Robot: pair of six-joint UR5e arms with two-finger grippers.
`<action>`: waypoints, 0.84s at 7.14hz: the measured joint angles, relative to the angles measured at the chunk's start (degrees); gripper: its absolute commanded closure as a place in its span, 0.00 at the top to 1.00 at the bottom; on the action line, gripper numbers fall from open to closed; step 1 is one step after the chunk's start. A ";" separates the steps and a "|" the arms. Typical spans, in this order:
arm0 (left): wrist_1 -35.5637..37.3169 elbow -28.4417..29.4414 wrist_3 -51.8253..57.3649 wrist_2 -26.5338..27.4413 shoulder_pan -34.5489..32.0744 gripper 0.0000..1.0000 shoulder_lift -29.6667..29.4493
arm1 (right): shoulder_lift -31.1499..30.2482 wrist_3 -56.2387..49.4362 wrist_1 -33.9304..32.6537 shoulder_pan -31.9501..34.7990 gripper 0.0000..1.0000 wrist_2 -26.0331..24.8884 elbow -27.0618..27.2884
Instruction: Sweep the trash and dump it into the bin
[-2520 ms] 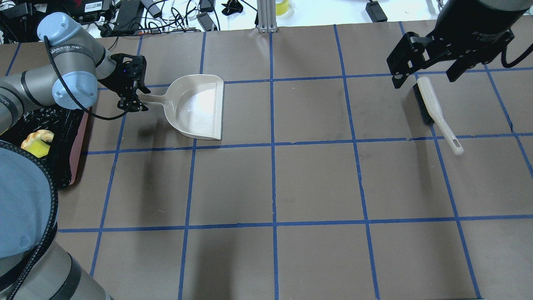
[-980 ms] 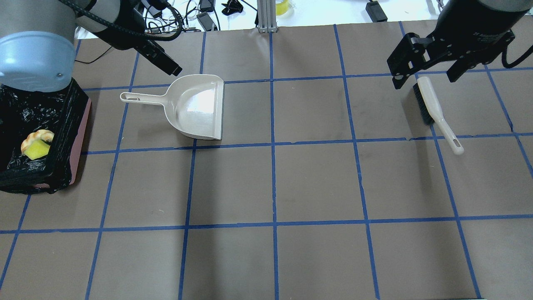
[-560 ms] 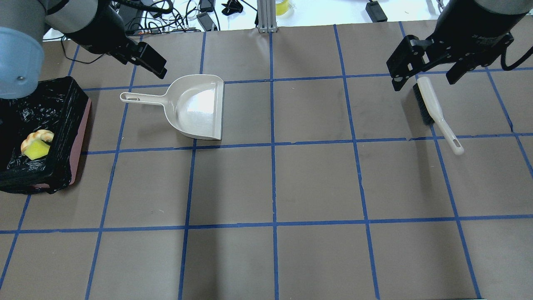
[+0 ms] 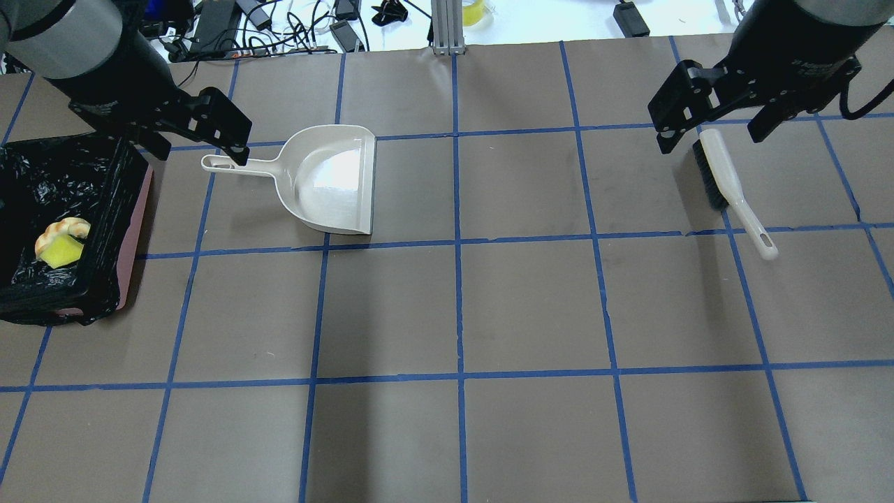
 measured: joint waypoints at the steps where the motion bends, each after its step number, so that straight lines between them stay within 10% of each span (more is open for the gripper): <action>1: -2.44 0.11 -2.20 0.00 0.02 1.00 0.96 | -0.16 0.00 -0.01 0.02 1.00 -0.34 0.00; 6: -3.99 -0.30 -4.47 0.16 0.19 1.00 1.59 | 0.04 -0.24 -2.99 0.17 1.00 -0.81 0.09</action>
